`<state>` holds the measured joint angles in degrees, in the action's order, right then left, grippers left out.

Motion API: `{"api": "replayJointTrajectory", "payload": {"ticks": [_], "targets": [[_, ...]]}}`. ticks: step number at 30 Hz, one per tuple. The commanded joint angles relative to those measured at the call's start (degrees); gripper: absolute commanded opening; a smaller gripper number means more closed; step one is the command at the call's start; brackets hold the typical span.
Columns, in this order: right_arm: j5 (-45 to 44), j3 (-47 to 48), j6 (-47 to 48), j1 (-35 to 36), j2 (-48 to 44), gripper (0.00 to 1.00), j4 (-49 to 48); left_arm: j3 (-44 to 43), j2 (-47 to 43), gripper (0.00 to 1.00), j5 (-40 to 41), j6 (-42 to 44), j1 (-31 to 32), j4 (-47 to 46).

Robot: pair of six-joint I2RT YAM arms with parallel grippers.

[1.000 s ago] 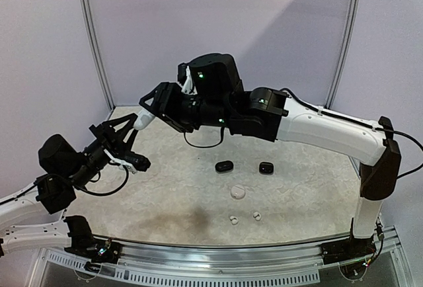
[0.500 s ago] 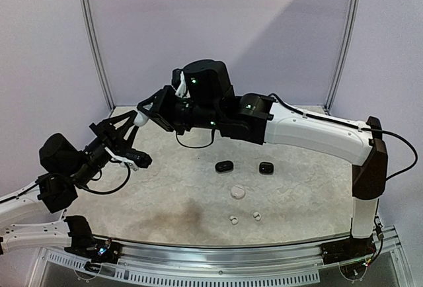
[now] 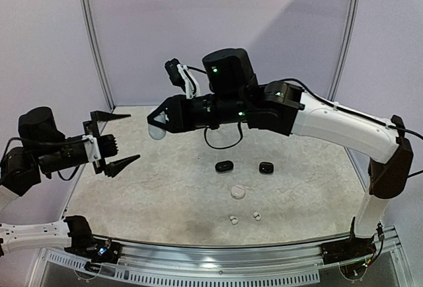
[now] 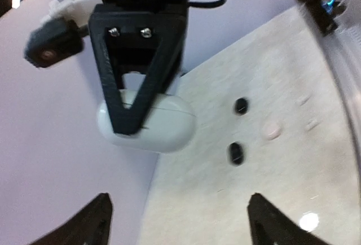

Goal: Insert the wireless bluetooth earbuds into the charging case
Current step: Pass from the right arm to the left

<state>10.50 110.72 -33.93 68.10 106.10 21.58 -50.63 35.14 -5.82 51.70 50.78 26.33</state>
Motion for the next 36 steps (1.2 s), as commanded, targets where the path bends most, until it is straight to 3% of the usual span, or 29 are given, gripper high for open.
{"api": "replayJointTrajectory", "payload": {"ticks": [1, 3, 8, 13, 20, 24, 28, 30, 33, 34, 36], "targets": [[8.7, -0.3, 19.7, 1.6, -4.8, 0.00, 9.7, -2.2, 0.9, 0.66, -22.4, -30.4, 0.6, 15.8], [9.3, -0.2, 22.0, 2.4, -4.9, 0.00, 8.7, -1.9, 1.6, 0.58, -25.2, -39.9, 0.6, 11.1], [10.8, 1.3, 25.4, 4.4, -3.8, 0.00, 4.7, -0.9, 3.4, 0.64, -30.8, -58.1, -0.3, -1.8], [10.5, 3.9, 27.1, 5.4, -2.3, 0.00, 5.4, 0.1, 5.2, 0.63, -34.0, -69.0, -0.9, -11.0], [9.8, 4.2, 26.5, 6.0, -2.0, 0.00, 5.1, 0.4, 6.4, 0.47, -34.2, -71.0, -1.0, -14.5], [10.2, 5.1, 26.2, 6.1, -1.5, 0.00, 5.4, 0.1, 6.9, 0.25, -33.1, -70.7, -1.1, -14.6], [10.4, 6.3, 25.9, 6.0, -0.7, 0.00, 6.0, 0.3, 7.1, 0.14, -33.1, -70.5, -1.1, -14.6], [10.5, 6.5, 25.7, 6.0, -0.4, 0.00, 6.1, 0.2, 7.1, 0.00, -32.9, -70.1, -1.2, -14.7], [10.0, 6.5, 25.1, 6.0, -0.4, 0.00, 6.3, 0.1, 6.9, 0.00, -33.2, -69.5, -1.4, -14.8], [9.6, 6.7, 24.9, 6.0, -0.4, 0.07, 6.3, 0.1, 6.8, 0.00, -33.3, -69.5, -1.5, -14.9], [7.7, 6.6, 23.2, 6.0, -0.8, 0.38, 5.9, 0.5, 6.2, 0.00, -32.8, -70.8, -1.8, -16.1]]}}
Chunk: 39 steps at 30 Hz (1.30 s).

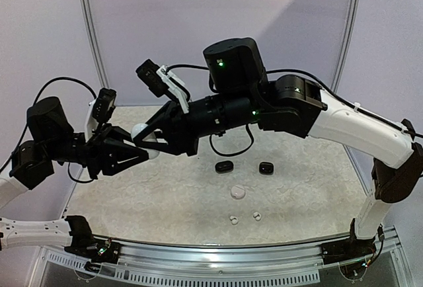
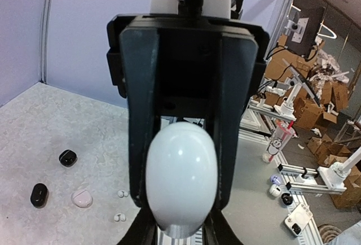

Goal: Insert the wireless bluetooth earbuds into the charging case
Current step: Pass from the right arm to the left, then pass from the left arm to the right

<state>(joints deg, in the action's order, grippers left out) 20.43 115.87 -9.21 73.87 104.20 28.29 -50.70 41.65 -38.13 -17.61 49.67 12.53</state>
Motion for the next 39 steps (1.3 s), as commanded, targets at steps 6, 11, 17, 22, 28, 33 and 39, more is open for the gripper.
{"api": "replayJointTrajectory", "payload": {"ticks": [6, 11, 17, 22, 28, 33, 39], "targets": [[-8.7, -7.9, -6.2, 0.1, -5.0, 0.77, -12.8, 3.4, -2.9, 0.00, -0.2, -6.5, -2.9, -11.1], [-12.3, -21.9, -12.7, 0.0, -13.2, 0.71, -29.0, 4.9, -3.3, 0.00, -0.6, -10.9, -3.9, -17.8], [-11.4, -23.1, -16.9, 0.0, -12.1, 0.67, -34.8, 5.0, -2.7, 0.00, -1.3, -12.6, -4.4, -20.4], [-10.2, -21.1, -17.6, 0.0, -9.3, 0.67, -35.5, 4.5, -2.5, 0.00, -1.3, -12.7, -4.5, -20.4], [-7.0, -19.0, -18.8, 0.0, -6.7, 0.61, -34.7, 4.4, -2.4, 0.00, -1.0, -12.8, -4.8, -20.6], [-5.0, -17.6, -19.8, 0.0, -5.5, 0.31, -34.0, 4.5, -2.4, 0.00, -1.0, -12.9, -5.2, -20.9], [-3.1, -15.4, -19.3, 0.0, -4.5, 0.01, -30.8, 4.5, -2.7, 0.00, -0.3, -13.0, -5.7, -20.6]]}}
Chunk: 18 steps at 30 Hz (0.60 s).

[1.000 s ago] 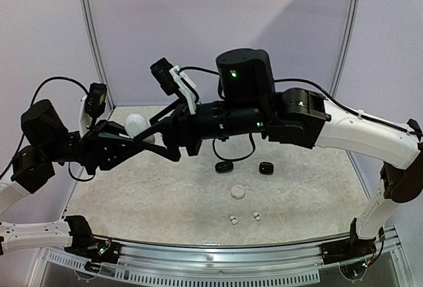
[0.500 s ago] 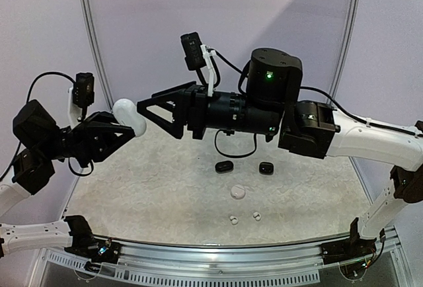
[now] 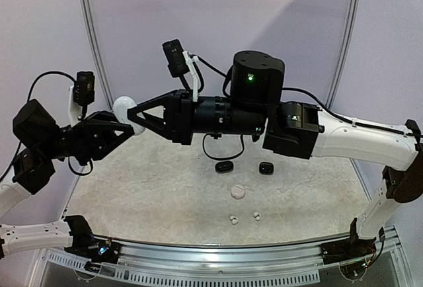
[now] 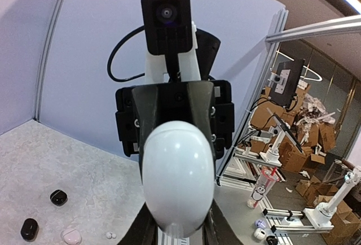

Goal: Insert the wireless bluetooth earbuds into the charging case
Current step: Pass from the left arm to the right, then pass from the right arm to the left

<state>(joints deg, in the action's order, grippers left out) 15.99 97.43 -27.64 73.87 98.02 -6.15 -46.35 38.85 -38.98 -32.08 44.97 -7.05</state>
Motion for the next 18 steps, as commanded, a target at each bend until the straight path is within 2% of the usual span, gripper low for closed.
{"api": "replayJointTrajectory", "payload": {"ticks": [1, 2, 3, 5, 6, 9, 12, 14, 16, 18], "targets": [[1.5, 3.7, -0.3, 0.0, 1.9, 0.00, 5.5, 0.0, 0.1, 0.00, 0.8, 1.9, -1.1, -0.4], [1.5, 4.5, 0.2, 0.0, 2.0, 0.00, 7.1, -0.1, 0.2, 0.00, 1.0, 2.6, -1.1, 1.1], [1.5, 5.1, 0.9, 0.0, 2.0, 0.00, 9.2, -0.2, 0.2, 0.06, 1.1, 3.7, -1.1, 2.8], [0.5, 6.1, 3.0, 0.0, 1.6, 0.00, 13.7, -0.6, 0.0, 0.45, 1.6, 6.6, -1.1, 6.5], [0.1, 6.7, 4.1, 0.0, 1.3, 0.00, 15.9, -0.9, -0.3, 0.59, 1.5, 8.6, -1.1, 10.4], [-1.5, 8.2, 7.9, 0.0, -0.2, 0.00, 22.5, -2.6, -1.2, 0.90, 1.1, 17.7, -1.1, 20.1], [-3.3, 10.7, 11.1, 0.0, -1.3, 0.00, 30.4, -5.2, -2.2, 0.97, 0.8, 30.4, -1.2, 29.6], [-3.8, 13.3, 13.7, 0.1, -1.2, 0.00, 35.7, -7.5, -1.7, 0.95, -1.6, 39.1, -1.2, 35.7], [-4.0, 16.5, 15.8, 0.6, 0.0, 0.00, 41.1, -10.8, 0.0, 0.87, -3.4, 44.7, -1.2, 41.9], [-4.3, 20.6, 18.5, 1.3, 1.7, 0.00, 46.7, -12.8, 2.0, 0.76, -4.1, 46.2, -1.2, 45.1]]}}
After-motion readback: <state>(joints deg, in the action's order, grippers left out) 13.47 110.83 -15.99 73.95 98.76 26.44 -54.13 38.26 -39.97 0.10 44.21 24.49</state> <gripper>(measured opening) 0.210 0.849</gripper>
